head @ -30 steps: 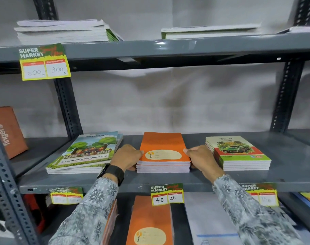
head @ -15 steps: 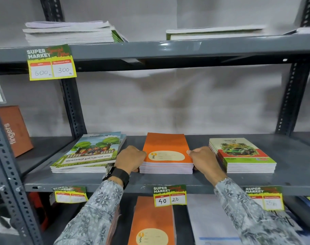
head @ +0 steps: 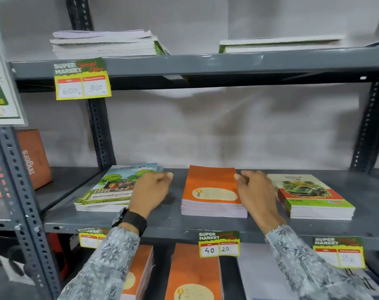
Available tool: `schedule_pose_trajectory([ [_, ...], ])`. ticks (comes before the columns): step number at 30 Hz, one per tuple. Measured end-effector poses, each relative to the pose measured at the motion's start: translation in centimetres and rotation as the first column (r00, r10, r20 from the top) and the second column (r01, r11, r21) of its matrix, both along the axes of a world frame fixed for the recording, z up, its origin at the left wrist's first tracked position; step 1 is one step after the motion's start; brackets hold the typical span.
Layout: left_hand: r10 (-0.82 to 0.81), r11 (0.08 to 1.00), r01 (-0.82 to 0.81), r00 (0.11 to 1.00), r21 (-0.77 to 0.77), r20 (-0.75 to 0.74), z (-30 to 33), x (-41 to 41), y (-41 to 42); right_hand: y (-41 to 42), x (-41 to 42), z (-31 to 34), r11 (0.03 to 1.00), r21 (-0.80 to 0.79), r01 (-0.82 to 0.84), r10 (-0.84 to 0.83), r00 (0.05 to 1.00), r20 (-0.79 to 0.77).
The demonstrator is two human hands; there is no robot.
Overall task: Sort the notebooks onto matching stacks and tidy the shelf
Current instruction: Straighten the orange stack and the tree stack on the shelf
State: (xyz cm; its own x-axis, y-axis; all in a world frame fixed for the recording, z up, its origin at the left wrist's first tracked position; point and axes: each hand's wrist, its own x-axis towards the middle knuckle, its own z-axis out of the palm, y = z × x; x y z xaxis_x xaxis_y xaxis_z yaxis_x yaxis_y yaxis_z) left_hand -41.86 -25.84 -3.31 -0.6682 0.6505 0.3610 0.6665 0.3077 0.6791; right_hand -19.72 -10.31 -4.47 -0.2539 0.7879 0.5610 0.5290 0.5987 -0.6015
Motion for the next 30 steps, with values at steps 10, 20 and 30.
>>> schedule_pose_trajectory([
  [10, 0.039, 0.971, -0.069, 0.99, -0.229, -0.132, -2.5, -14.8, -14.6, -12.5, -16.0, -1.0, 0.853, 0.048, -0.52, 0.483, 0.821, 0.305],
  [20, 0.058, 0.994, -0.053, 0.997, 0.095, -0.052, -6.4, -18.1, -16.1, -14.0, -19.3, -5.1, 0.902, 0.021, -0.431, 0.427, 0.897, 0.114],
  [30, 0.101, 0.974, -0.095, 0.995, 0.204, -0.019, -7.3, -18.7, -16.2, -14.3, -19.6, -6.1, 0.913, 0.06, -0.404, 0.403, 0.915, 0.023],
])
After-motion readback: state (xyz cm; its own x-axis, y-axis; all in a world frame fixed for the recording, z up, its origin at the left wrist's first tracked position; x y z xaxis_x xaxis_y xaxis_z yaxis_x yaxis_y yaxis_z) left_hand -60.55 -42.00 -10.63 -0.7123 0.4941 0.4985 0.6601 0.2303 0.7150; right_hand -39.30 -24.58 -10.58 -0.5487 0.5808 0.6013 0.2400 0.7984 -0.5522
